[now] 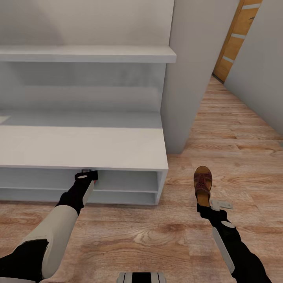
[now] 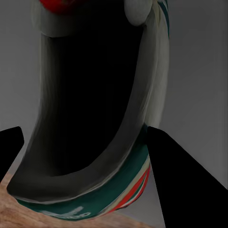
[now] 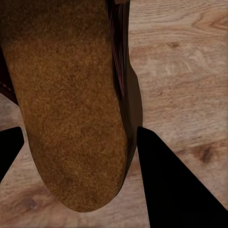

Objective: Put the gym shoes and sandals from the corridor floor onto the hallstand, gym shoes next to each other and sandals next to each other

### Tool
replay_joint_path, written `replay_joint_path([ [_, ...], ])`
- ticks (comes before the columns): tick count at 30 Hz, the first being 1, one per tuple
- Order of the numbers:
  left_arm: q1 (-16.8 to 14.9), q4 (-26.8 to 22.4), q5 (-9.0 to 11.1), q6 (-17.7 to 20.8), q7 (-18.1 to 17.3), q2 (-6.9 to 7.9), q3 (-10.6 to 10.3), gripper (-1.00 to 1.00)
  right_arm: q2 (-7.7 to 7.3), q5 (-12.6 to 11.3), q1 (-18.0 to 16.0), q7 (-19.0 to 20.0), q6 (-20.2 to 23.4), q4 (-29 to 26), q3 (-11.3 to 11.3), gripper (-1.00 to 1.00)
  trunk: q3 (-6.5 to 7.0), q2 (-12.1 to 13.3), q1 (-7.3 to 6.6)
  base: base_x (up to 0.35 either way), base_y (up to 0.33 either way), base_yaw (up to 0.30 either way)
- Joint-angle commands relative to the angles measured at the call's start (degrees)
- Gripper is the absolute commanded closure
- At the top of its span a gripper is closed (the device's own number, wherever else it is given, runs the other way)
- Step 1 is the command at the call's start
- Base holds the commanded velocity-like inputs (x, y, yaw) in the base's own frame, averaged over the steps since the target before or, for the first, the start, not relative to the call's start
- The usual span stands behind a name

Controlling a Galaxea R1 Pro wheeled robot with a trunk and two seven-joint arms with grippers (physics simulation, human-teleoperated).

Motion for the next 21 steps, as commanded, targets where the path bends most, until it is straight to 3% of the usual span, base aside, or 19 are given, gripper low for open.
replay_joint_path([
  [1, 0.0, 0.0, -0.1, 0.0, -0.1, 0.0, 0.0, 1.0, 0.0, -0.2, 0.0, 0.0, 0.0, 0.0, 0.0, 1.0, 0.0, 0.0, 0.0, 0.0, 0.0, 0.0],
  [17, 0.0, 0.0, -0.2, 0.0, -0.1, 0.0, 0.0, 1.0, 0.0, -0.2, 0.0, 0.0, 0.0, 0.0, 0.0, 1.0, 0.0, 0.0, 0.0, 0.0, 0.0, 0.0],
  [18, 0.0, 0.0, -0.3, 0.0, -0.1, 0.0, 0.0, -1.0, 0.0, -0.2, 0.0, 0.0, 0.0, 0.0, 0.0, 1.0, 0.0, 0.0, 0.0, 0.0, 0.0, 0.0],
  [21, 0.2, 0.0, -0.2, 0.0, -0.1, 0.02, 0.0, -1.0, 0.0, -0.2, 0.0, 0.0, 0.0, 0.0, 0.0, 1.0, 0.0, 0.0, 0.0, 0.0, 0.0, 0.0],
])
